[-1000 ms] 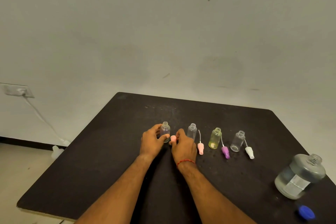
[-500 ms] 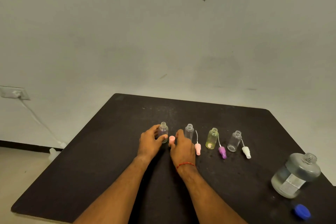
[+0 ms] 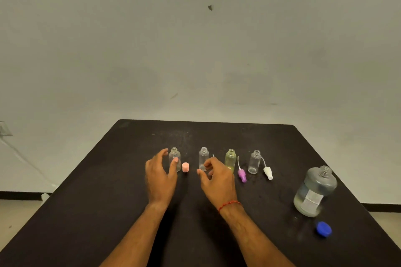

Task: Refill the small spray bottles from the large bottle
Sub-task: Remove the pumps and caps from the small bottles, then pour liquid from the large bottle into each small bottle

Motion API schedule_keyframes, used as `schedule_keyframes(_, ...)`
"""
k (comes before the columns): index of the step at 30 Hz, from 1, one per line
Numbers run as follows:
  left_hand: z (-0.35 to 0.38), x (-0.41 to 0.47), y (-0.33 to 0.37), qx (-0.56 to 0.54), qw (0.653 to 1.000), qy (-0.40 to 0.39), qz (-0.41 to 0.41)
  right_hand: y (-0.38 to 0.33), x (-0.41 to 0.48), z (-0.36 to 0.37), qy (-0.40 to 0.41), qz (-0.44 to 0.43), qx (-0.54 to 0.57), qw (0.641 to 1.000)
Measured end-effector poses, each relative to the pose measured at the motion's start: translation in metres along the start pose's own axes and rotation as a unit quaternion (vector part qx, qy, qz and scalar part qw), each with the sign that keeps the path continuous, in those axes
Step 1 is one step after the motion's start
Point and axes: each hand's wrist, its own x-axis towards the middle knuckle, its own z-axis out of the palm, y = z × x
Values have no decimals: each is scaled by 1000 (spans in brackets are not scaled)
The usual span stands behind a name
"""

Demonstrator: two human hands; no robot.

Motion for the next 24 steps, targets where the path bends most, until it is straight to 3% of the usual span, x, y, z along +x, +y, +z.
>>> schedule_keyframes(8,19,-40,52,-75,994,-44,72,25,-13,-49,21,27,18,999)
schedule_keyframes(24,87,-91,106,-122,977,-173,-7,66,-46,-136,72,73,59,993)
